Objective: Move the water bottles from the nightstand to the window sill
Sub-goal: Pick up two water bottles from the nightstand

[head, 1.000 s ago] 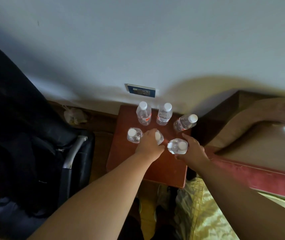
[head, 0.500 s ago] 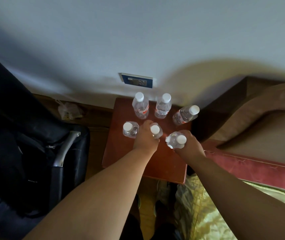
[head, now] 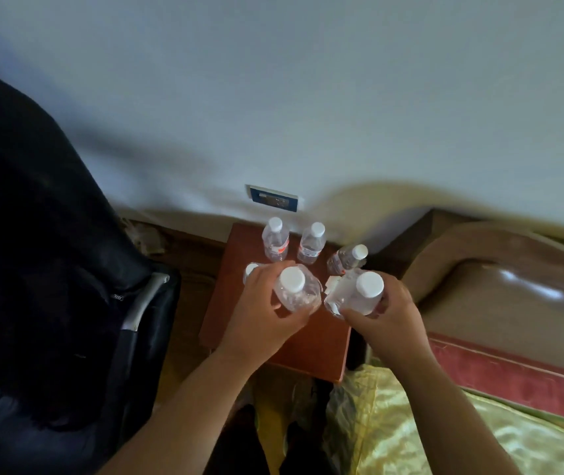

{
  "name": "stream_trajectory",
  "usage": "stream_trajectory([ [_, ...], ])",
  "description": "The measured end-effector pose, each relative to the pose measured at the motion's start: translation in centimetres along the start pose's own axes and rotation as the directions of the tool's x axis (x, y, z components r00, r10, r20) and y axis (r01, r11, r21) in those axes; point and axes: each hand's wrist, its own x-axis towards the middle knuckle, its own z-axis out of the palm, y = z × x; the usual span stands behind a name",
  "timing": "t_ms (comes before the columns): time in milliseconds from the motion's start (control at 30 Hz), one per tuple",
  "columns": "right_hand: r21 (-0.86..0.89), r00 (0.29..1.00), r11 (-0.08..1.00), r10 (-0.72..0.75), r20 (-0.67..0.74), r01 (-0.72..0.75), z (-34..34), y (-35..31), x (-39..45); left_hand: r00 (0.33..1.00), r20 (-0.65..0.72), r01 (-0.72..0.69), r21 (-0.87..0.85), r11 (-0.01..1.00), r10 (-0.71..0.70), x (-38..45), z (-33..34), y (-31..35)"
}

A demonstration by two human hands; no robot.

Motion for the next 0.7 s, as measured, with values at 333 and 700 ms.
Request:
stream_trajectory([
  [333, 0.026, 0.915, 0.916, -0.401, 0.039, 0.4, -6.5, -17.6, -6.2, 0.954, -0.259, -0.178, -0.089, 0.98, 0.15, -7.1, -11.0, 13.8],
  [700, 0.109, 0.72, 0.748, -0.661, 0.213, 0.655, -3.9, -29.5, -15.0, 0.813, -0.574, -0.148, -0.046, 0.988, 0.095, -18.4, -21.5, 18.2],
])
